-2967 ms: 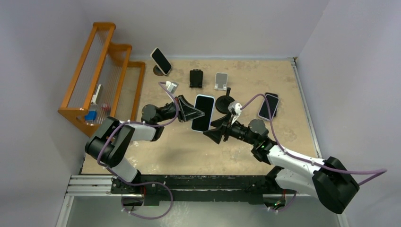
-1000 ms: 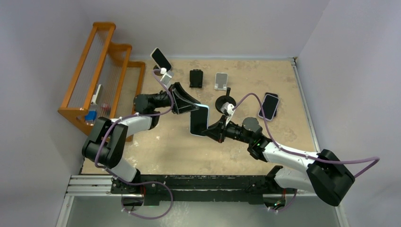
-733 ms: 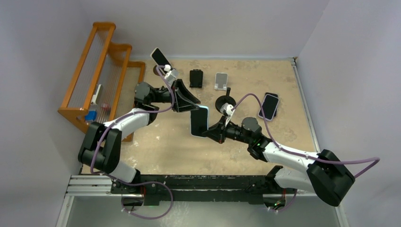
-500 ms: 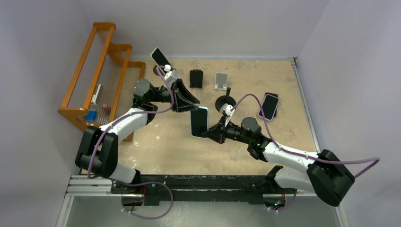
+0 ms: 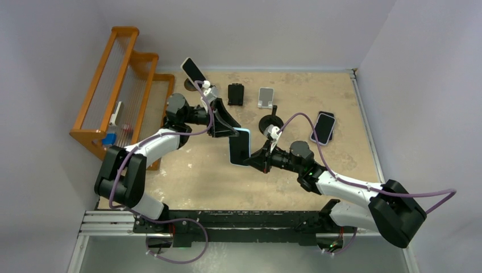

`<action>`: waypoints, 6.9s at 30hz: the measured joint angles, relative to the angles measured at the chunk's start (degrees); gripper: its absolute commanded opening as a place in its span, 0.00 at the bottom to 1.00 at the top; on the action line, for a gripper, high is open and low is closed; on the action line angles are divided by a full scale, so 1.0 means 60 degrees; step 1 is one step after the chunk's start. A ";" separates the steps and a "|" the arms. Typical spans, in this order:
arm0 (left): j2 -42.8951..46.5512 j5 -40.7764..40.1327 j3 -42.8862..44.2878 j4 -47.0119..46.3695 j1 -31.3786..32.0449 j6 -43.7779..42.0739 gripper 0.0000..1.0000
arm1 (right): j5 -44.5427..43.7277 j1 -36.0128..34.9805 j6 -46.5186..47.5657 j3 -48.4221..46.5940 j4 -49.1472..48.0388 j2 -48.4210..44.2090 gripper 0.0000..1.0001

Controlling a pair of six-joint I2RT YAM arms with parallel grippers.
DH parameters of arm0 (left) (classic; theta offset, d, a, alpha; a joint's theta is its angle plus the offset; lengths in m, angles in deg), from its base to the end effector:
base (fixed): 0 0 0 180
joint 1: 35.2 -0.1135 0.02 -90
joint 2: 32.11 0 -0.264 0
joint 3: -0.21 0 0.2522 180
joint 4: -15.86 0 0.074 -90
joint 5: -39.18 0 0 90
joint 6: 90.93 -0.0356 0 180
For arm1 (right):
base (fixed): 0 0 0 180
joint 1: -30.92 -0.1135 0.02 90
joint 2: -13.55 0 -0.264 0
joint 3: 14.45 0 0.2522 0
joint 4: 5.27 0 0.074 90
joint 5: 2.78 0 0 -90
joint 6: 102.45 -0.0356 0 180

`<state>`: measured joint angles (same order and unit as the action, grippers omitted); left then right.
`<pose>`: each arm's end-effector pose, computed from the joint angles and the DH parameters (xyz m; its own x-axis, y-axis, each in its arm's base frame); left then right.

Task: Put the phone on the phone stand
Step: Pick up the phone at the center of the board, then place the phone on the phone stand, then move the phone stand with the phone to the center of the board.

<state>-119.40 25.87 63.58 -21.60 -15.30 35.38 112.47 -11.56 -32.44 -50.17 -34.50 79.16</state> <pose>0.2872 -0.1408 0.2942 -0.3958 -0.0017 -0.9183 0.9104 -0.1323 -0.3921 0.1637 0.1705 0.2270 -0.3243 0.1222 -0.9380 -0.8667 0.3588 0.3465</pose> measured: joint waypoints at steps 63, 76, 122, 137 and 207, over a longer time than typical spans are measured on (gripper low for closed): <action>-1.0808 0.0882 1.3999 0.3723 -0.2229 -0.1963 0.00 | -0.0914 0.1053 0.0987 -0.1410 0.0543 0.0331 0.99; -1.1307 0.0448 1.4451 0.3453 -0.1960 -0.1840 0.00 | -0.0466 0.1304 0.0987 -0.1410 0.0321 0.0659 0.99; -1.1307 -0.0189 1.4404 0.2911 -0.1803 -0.1730 0.00 | 0.0051 0.1530 0.0976 -0.1410 -0.0113 0.1075 0.99; -1.1307 -0.0390 1.4229 0.2699 -0.1781 -0.1650 0.00 | 0.0076 0.1530 0.0951 -0.1381 -0.0131 0.1075 0.99; -1.1384 -0.0674 1.2754 0.3570 -0.1603 -0.3147 0.00 | 0.0229 0.1592 0.0911 -0.1104 -0.0255 0.1042 0.99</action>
<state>-187.70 21.83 140.10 -0.18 -24.91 16.50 113.85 -2.01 -26.98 -56.79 -36.03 85.41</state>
